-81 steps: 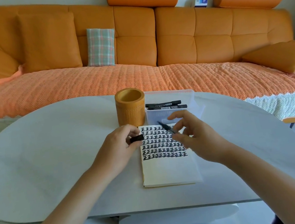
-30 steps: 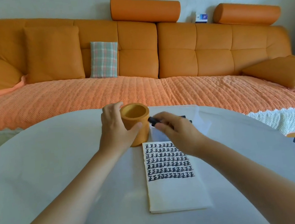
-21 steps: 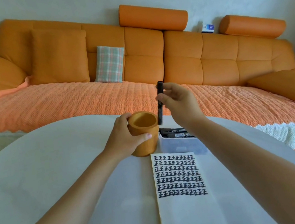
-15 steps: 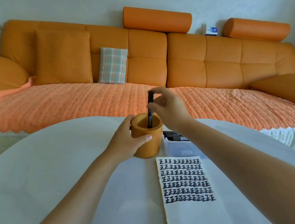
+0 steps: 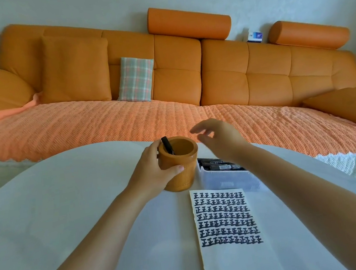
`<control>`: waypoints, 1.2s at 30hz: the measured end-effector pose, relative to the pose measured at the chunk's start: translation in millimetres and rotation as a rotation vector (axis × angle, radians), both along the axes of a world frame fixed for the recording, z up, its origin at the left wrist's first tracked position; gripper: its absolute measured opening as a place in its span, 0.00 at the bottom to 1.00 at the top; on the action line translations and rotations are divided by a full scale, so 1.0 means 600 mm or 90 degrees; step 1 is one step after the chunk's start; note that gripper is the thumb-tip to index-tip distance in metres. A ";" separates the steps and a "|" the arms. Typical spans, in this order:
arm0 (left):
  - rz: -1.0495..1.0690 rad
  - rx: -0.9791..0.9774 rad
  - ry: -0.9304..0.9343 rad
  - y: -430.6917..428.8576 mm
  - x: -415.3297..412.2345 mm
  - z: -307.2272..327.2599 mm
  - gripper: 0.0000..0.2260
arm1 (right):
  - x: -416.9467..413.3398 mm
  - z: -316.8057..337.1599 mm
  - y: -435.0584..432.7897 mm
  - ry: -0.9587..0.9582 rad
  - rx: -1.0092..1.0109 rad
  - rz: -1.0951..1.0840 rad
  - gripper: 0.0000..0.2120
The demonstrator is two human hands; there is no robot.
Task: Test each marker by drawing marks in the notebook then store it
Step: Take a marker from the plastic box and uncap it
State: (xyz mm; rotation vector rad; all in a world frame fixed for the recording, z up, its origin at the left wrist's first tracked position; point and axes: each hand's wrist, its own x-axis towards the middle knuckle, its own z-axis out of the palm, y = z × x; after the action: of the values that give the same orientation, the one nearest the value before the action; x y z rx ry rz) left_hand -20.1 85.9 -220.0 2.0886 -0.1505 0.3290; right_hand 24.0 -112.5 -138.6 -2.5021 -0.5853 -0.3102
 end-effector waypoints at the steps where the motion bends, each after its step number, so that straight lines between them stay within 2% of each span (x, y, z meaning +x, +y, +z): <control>1: 0.022 0.020 -0.013 -0.003 -0.006 0.001 0.35 | 0.001 0.000 -0.016 0.004 -0.025 -0.019 0.11; 4: 0.137 0.128 -0.134 -0.009 -0.031 0.003 0.34 | 0.000 -0.011 -0.059 0.101 -0.190 -0.053 0.12; 6: 0.135 0.153 -0.247 -0.014 -0.056 0.005 0.26 | 0.003 -0.023 -0.078 0.151 -0.299 -0.055 0.13; 7: 0.104 0.158 -0.264 -0.020 -0.069 0.004 0.22 | 0.005 -0.027 -0.084 0.169 -0.303 -0.057 0.12; 9: 0.000 0.187 -0.213 -0.039 -0.097 0.000 0.17 | 0.012 -0.035 -0.091 0.210 -0.244 -0.057 0.09; 10: -0.062 0.212 -0.157 -0.050 -0.110 -0.006 0.18 | 0.015 -0.038 -0.093 0.225 -0.218 -0.055 0.08; 13: -0.229 0.275 0.045 -0.072 -0.140 -0.021 0.34 | 0.026 -0.049 -0.094 0.232 -0.225 -0.042 0.08; 15: -0.272 0.300 0.124 -0.073 -0.152 -0.024 0.46 | 0.027 -0.049 -0.092 0.211 -0.271 -0.033 0.10; 18: -0.274 0.340 0.151 -0.070 -0.163 -0.020 0.53 | 0.018 -0.040 -0.086 0.164 -0.286 -0.045 0.11; 22: -0.247 0.381 0.154 -0.073 -0.165 -0.020 0.56 | -0.024 -0.023 -0.080 0.010 -0.238 -0.058 0.11; 25: -0.243 0.382 0.164 -0.078 -0.164 -0.022 0.57 | -0.075 -0.024 -0.082 -0.050 -0.114 -0.026 0.11; 28: -0.240 0.382 0.164 -0.080 -0.162 -0.028 0.58 | -0.129 -0.034 -0.079 0.050 0.114 -0.011 0.10; 31: -0.232 0.405 0.147 -0.083 -0.163 -0.031 0.58 | -0.180 -0.051 -0.083 0.167 0.283 -0.023 0.08; 33: -0.211 0.389 0.113 -0.086 -0.163 -0.027 0.53 | -0.206 -0.059 -0.091 0.225 0.396 -0.035 0.07; 36: -0.173 0.258 0.049 -0.087 -0.169 -0.010 0.34 | -0.227 -0.070 -0.106 0.273 0.500 -0.051 0.05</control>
State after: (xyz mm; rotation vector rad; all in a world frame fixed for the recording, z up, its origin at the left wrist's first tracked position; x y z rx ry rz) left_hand -121.8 33.6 -226.1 2.4377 -0.4845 0.0526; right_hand -112.3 -175.9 -180.3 -1.7482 -0.1363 -0.0088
